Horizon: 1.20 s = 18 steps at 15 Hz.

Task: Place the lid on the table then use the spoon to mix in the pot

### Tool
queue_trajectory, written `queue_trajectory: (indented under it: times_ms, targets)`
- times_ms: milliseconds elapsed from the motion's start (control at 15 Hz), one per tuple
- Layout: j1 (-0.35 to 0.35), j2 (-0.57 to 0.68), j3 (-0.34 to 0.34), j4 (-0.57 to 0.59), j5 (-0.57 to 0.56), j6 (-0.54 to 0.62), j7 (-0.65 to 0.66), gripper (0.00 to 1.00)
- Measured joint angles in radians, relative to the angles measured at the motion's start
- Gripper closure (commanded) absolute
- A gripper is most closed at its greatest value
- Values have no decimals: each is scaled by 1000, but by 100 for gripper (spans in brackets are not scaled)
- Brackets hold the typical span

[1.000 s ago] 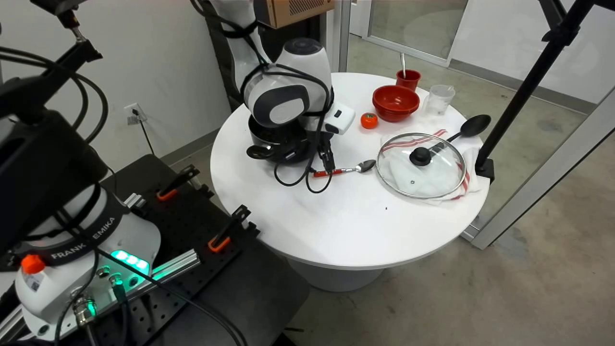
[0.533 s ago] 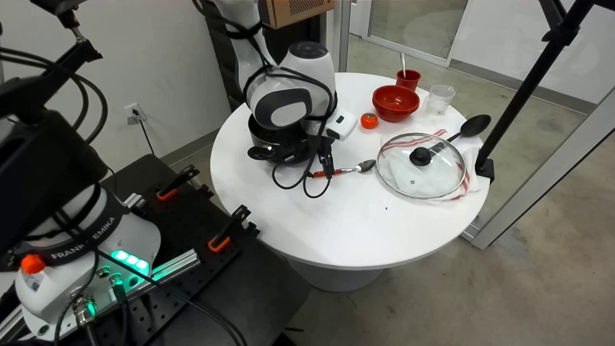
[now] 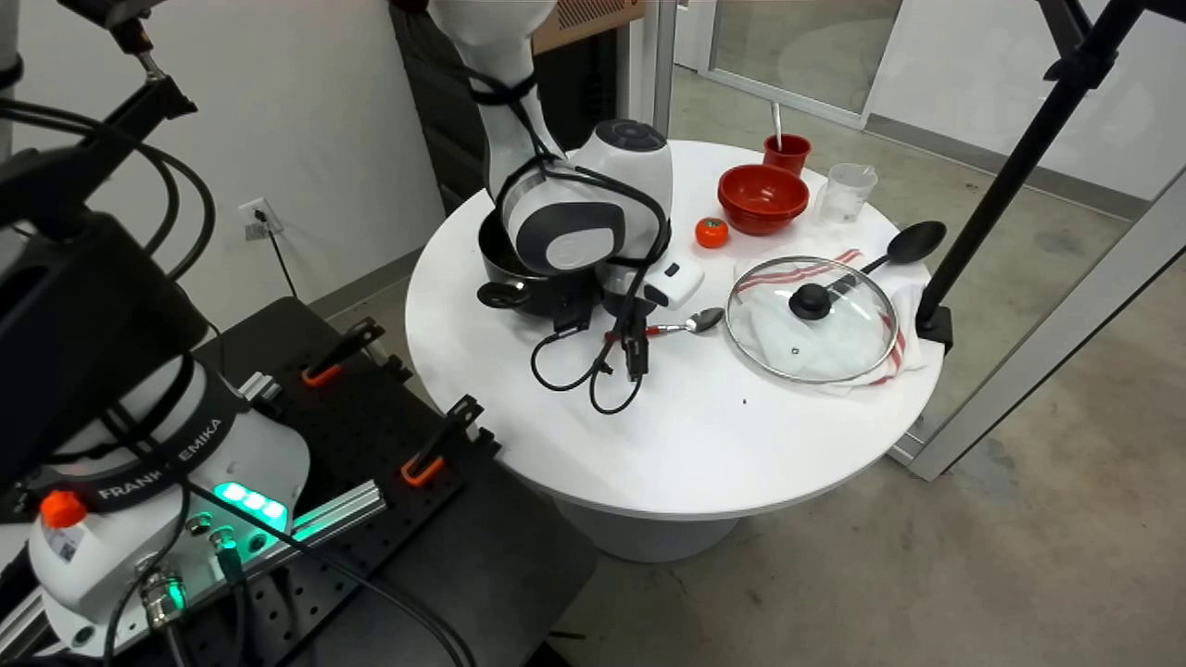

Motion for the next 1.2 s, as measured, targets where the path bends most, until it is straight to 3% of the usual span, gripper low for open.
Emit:
queue_trajectory:
  times_ms: [1200]
  targets:
    - [16,16,68,69,76,-108,12,0]
